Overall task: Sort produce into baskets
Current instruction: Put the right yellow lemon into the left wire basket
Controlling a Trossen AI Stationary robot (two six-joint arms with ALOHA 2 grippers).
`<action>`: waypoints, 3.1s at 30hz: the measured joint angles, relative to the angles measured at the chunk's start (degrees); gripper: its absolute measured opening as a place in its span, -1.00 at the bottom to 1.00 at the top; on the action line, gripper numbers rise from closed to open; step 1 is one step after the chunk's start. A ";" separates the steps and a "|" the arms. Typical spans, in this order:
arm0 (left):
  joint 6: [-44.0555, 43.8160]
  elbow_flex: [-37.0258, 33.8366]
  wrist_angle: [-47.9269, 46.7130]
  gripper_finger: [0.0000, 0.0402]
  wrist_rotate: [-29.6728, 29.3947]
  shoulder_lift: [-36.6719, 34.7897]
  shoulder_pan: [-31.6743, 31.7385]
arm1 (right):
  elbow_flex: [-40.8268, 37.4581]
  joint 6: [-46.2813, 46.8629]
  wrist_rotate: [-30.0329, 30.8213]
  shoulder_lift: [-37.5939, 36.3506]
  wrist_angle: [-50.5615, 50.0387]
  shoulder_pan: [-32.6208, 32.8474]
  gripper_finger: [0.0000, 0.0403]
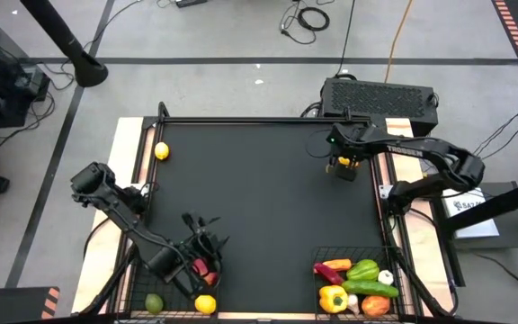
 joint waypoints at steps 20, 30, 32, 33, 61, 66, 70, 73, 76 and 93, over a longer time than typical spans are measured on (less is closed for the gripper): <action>1.54 0.00 0.52 0.52 0.24 0.02 -0.04 | -1.97 -2.76 1.35 1.43 2.07 -0.75 0.42; 3.05 0.00 0.35 0.52 0.22 0.04 0.03 | -1.97 -1.77 0.29 1.43 0.42 -0.07 -0.02; 3.05 0.00 0.35 0.52 0.22 0.04 0.31 | -1.96 -1.65 0.13 1.40 -0.15 0.09 -0.08; 3.05 0.00 0.35 0.52 0.22 0.07 0.44 | -1.93 -1.59 -0.29 1.40 -0.55 0.30 -0.10; 4.38 0.00 0.37 0.52 0.22 0.07 3.82 | 3.21 2.28 -20.55 1.32 -4.73 12.21 -0.22; 4.36 0.00 0.37 0.52 0.22 0.07 3.82 | 3.23 5.80 -17.16 1.30 -4.59 14.30 -0.17; 4.25 0.00 0.38 0.52 0.22 0.07 3.82 | 3.23 6.02 -14.92 1.27 -4.60 15.54 0.06; 4.19 0.00 0.39 0.52 0.22 0.07 3.82 | 3.23 3.83 -14.32 1.27 -4.14 16.55 0.33; 4.19 0.00 0.39 0.52 0.22 0.07 3.82 | 3.26 0.84 -11.01 1.27 -2.45 17.51 0.59; 4.04 0.00 0.44 0.52 0.63 0.07 3.78 | 0.00 2.88 -10.04 3.76 4.51 17.81 0.86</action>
